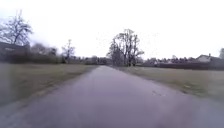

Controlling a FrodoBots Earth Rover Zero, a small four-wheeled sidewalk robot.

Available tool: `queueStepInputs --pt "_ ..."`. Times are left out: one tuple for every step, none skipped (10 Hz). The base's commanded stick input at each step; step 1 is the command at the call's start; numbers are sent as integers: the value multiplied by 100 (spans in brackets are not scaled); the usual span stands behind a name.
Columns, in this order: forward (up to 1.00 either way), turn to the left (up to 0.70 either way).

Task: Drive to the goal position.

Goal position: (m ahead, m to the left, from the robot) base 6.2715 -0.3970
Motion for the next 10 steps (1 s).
queueStepInputs --pt "100 0" --pt "100 0" --pt "100 0" --pt "100 0" --pt "100 0" --pt "100 0" --pt "100 0" --pt "100 0" --pt "100 0" --pt "100 0"
